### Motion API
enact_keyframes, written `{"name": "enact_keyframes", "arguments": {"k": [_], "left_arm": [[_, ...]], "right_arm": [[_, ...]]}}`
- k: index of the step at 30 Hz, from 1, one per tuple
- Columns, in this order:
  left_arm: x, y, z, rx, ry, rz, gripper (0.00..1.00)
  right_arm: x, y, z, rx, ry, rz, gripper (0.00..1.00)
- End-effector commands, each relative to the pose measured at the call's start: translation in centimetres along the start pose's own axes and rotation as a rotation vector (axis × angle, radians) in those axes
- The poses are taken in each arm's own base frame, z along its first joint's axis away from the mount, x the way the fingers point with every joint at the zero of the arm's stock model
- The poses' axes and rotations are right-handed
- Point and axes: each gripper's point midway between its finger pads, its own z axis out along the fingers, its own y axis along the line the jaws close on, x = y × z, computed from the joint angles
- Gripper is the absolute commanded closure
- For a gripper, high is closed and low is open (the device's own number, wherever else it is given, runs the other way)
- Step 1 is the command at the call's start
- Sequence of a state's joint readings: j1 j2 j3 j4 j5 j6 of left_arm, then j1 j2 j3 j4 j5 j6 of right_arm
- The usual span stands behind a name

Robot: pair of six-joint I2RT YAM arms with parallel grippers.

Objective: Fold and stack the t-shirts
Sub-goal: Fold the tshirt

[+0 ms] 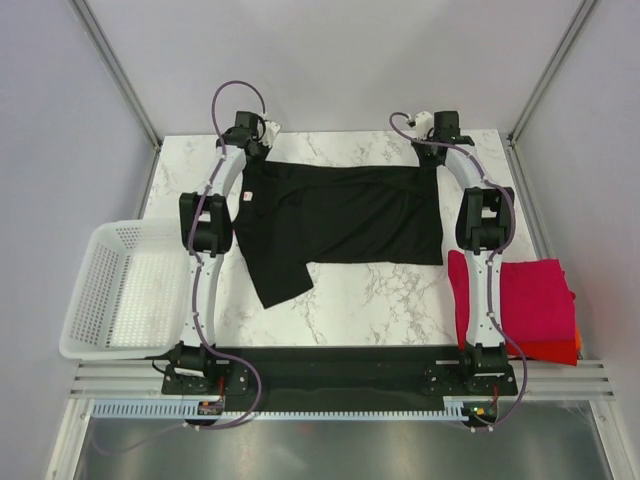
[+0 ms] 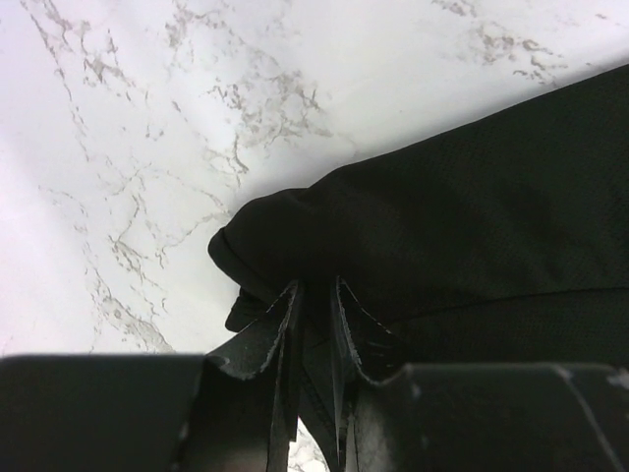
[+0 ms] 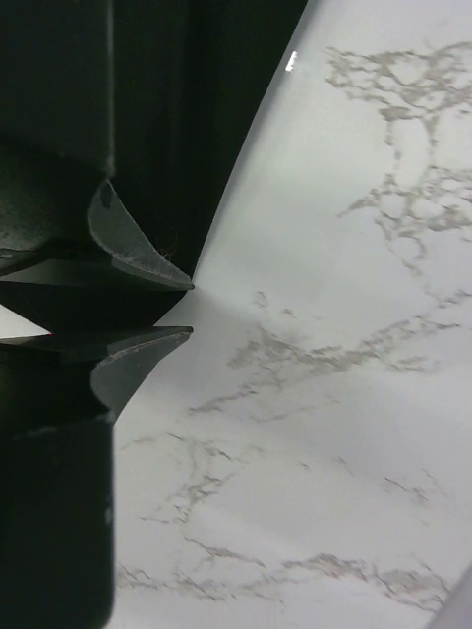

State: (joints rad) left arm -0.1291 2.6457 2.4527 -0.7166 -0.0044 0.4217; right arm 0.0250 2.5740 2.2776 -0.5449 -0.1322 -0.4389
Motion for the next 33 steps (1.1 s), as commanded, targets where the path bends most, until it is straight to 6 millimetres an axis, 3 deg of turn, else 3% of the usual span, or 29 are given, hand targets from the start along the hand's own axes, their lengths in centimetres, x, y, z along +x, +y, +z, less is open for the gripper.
{"name": "enact_keyframes", "arguments": {"k": [1, 5, 6, 8, 9, 11, 12, 14, 15, 16, 17, 18, 20, 24, 26, 27, 33], "left_arm": [[1.3, 1.3, -0.3, -0.044, 0.048, -0.084, 0.77], [-1.9, 3.3, -2.4, -0.118, -0.04, -0.11, 0.74], [-4.2, 4.4, -4.1, -0.154, -0.111, -0.113, 0.73], [-6.9, 5.3, -6.6, -0.192, -0.185, -0.103, 0.69], [-9.4, 6.3, -9.4, -0.225, -0.262, -0.098, 0.67], [-11.7, 5.9, -12.0, -0.217, -0.336, -0.065, 0.62], [-12.3, 5.6, -14.0, -0.21, -0.361, -0.053, 0.61], [-13.0, 4.1, -15.2, -0.171, -0.394, -0.004, 0.61], [-11.2, 2.8, -14.0, -0.141, -0.343, 0.01, 0.61], [-11.2, 2.2, -15.1, -0.132, -0.346, 0.015, 0.61], [-10.4, 1.7, -15.0, -0.117, -0.326, 0.016, 0.61], [-8.2, 0.5, -13.7, -0.088, -0.267, 0.017, 0.61], [-6.2, 0.0, -13.5, -0.08, -0.208, -0.007, 0.6], [-2.8, -1.4, -13.6, 0.008, -0.124, -0.126, 0.6], [-2.6, -2.4, -14.8, 0.095, -0.135, -0.234, 0.6], [-1.4, -3.2, -14.7, 0.139, -0.107, -0.261, 0.6], [2.0, -6.5, -16.2, 0.387, -0.039, -0.407, 0.61]], "right_arm": [[-2.1, -1.1, 1.7, 0.092, -0.057, -0.029, 0.72], [-6.3, -2.1, 1.5, 0.168, -0.174, -0.06, 0.67], [-7.9, -2.5, 0.5, 0.188, -0.213, -0.064, 0.66], [-10.3, -3.4, -1.1, 0.225, -0.286, -0.061, 0.64], [-11.8, -3.9, -3.0, 0.241, -0.319, -0.059, 0.62], [-13.6, -4.3, -5.3, 0.261, -0.38, -0.056, 0.58], [-14.6, -4.2, -7.5, 0.267, -0.429, -0.056, 0.57], [-15.4, -3.4, -9.6, 0.237, -0.482, -0.025, 0.55], [-16.1, -1.7, -11.2, 0.157, -0.527, -0.023, 0.54], [-16.2, -0.5, -11.6, 0.098, -0.54, -0.015, 0.53], [-16.5, 0.9, -12.0, 0.031, -0.554, 0.01, 0.53], [-17.0, 2.7, -12.7, -0.04, -0.568, 0.006, 0.53], [-16.9, 7.1, -13.3, -0.245, -0.566, -0.029, 0.53], [-16.1, 15.8, -13.2, -0.506, -0.506, -0.177, 0.51], [-16.0, 18.6, -13.1, -0.574, -0.508, -0.221, 0.51], [-16.0, 20.7, -12.7, -0.609, -0.508, -0.257, 0.51], [-16.4, 26.8, -10.7, -0.69, -0.509, -0.333, 0.51]]}}
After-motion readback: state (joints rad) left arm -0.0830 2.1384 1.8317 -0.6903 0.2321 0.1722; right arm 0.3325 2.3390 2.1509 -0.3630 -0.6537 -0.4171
